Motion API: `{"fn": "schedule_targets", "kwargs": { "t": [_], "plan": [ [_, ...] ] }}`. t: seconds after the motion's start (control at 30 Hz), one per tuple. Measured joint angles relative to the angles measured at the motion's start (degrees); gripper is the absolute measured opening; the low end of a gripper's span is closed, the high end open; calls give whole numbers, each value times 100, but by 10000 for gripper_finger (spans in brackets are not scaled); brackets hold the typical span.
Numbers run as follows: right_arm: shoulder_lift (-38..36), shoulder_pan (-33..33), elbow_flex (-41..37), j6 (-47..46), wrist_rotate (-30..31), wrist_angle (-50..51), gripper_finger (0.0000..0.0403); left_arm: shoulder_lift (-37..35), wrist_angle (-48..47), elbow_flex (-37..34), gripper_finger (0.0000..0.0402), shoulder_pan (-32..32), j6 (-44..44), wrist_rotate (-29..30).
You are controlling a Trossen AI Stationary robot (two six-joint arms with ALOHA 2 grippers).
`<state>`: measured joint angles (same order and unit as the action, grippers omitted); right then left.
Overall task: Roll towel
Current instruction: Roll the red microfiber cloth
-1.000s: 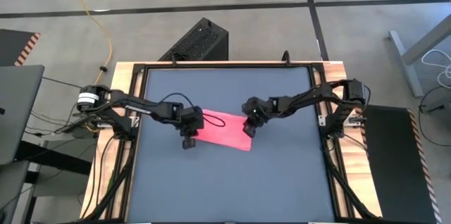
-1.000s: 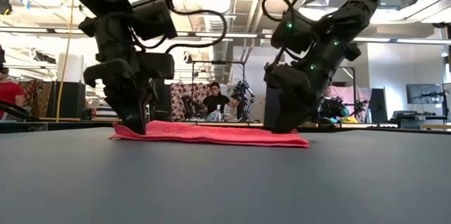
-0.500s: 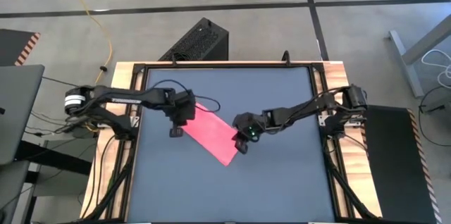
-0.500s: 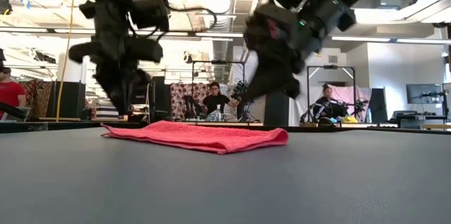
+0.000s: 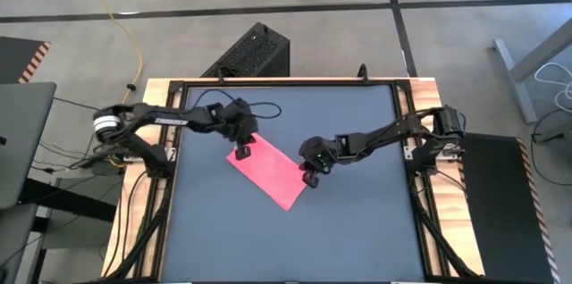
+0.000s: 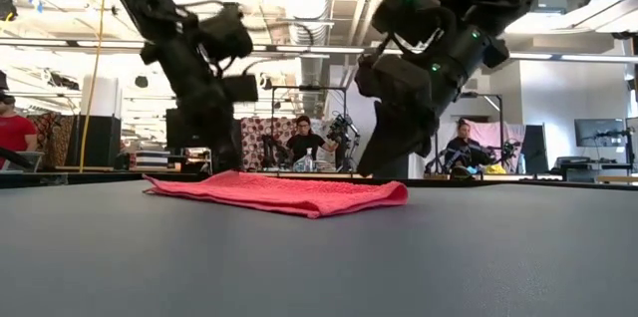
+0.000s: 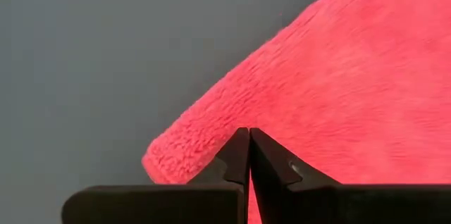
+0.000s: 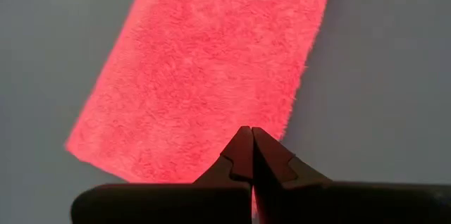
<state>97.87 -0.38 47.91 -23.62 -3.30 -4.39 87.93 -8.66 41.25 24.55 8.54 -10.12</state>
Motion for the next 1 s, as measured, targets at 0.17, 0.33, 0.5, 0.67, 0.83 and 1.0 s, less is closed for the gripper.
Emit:
{"fn": "schedule_targets", "kwargs": {
  "t": [0.17,0.33,0.5,0.67,0.83,1.0],
  "plan": [
    [1,50,-326,-63,-4,-303,18,510,301,14,0,168,-13,-10],
    [-1,163,-590,-219,41,-530,18,680,751,25,0,226,7,12],
    [-1,368,-833,-763,180,-960,18,694,895,135,0,247,364,416],
    [40,739,-881,-1244,434,-1277,18,655,488,756,0,261,580,495],
    [-44,917,-647,-1118,460,-1660,18,449,-164,1402,0,177,628,-3],
    [-331,672,-283,-276,475,-1577,18,113,-553,1304,0,-254,75,-902]
  ]
}}
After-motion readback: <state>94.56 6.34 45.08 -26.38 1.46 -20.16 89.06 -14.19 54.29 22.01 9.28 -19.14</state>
